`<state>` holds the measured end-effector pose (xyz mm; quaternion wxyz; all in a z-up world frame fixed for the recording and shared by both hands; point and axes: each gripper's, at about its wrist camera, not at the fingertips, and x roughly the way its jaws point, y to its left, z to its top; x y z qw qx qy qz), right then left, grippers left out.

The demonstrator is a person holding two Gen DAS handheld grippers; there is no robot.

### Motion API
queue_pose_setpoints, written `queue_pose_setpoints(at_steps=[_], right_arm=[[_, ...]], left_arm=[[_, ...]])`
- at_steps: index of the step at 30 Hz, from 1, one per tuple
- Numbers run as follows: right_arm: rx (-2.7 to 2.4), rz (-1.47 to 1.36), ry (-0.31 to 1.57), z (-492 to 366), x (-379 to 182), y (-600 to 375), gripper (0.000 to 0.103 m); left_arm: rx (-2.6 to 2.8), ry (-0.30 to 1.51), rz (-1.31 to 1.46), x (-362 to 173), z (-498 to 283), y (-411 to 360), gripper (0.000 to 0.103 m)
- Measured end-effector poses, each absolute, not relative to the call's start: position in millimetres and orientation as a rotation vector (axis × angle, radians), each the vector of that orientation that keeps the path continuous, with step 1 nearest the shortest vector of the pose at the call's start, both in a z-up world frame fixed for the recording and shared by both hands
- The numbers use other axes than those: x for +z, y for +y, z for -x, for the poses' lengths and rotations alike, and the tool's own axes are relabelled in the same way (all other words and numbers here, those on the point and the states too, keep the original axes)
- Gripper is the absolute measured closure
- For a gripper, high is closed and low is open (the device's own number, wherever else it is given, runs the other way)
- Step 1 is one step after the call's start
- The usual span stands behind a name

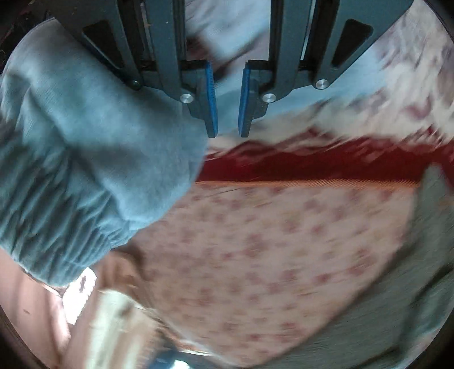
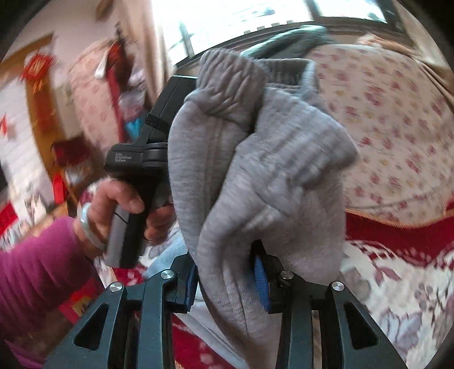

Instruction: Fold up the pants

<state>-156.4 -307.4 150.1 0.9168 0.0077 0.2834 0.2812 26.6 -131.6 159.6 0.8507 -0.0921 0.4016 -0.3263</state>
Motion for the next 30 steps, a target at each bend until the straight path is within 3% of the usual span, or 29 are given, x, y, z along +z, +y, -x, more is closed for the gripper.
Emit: queue_pose_setpoints(at_steps=[3, 8, 9, 11, 12, 15, 17, 18, 22, 30], right_arm=[[0.62, 0.081, 0.619, 155.8, 127.6, -264.6, 0.066], [0.612, 0.245, 0.655, 154.2, 86.4, -213.3, 0.061], [0.608, 0.27, 0.658, 156.8, 78.3, -205.2, 0.058], [0.671, 0.254, 0.668, 163.0, 74.6, -199.5, 0.031], [0.727, 0.227, 0.671, 166.4, 79.9, -196.4, 0.027], [0.811, 0.226, 0.656, 181.1, 86.9, -190.6, 0.021], [0.812, 0.213, 0.655, 185.0, 91.6, -201.5, 0.021], [0.81, 0.185, 0.665, 185.1, 93.9, -209.6, 0.021], [0.767, -0.063, 0.707, 178.7, 108.4, -268.1, 0.021], [0.428, -0.168, 0.762, 147.5, 108.0, -343.7, 0.021]], left_arm=[[-0.524, 0.891, 0.201, 129.4, -18.2, -70.3, 0.089], [-0.324, 0.936, 0.314, 87.6, 0.5, 16.1, 0.061], [-0.298, 0.933, 0.349, 83.8, 5.4, 30.8, 0.06], [-0.267, 0.913, 0.398, 83.1, 15.3, 50.8, 0.06], [-0.266, 0.893, 0.409, 87.9, 21.9, 56.5, 0.06], [-0.283, 0.85, 0.382, 109.3, 32.8, 45.8, 0.058], [-0.32, 0.816, 0.347, 125.5, 41.0, 31.0, 0.046], [-0.355, 0.798, 0.327, 136.2, 47.0, 18.3, 0.045], [-0.436, 0.757, 0.243, 163.0, 65.7, -23.7, 0.04], [-0.5, 0.749, 0.147, 172.9, 81.6, -103.5, 0.037]])
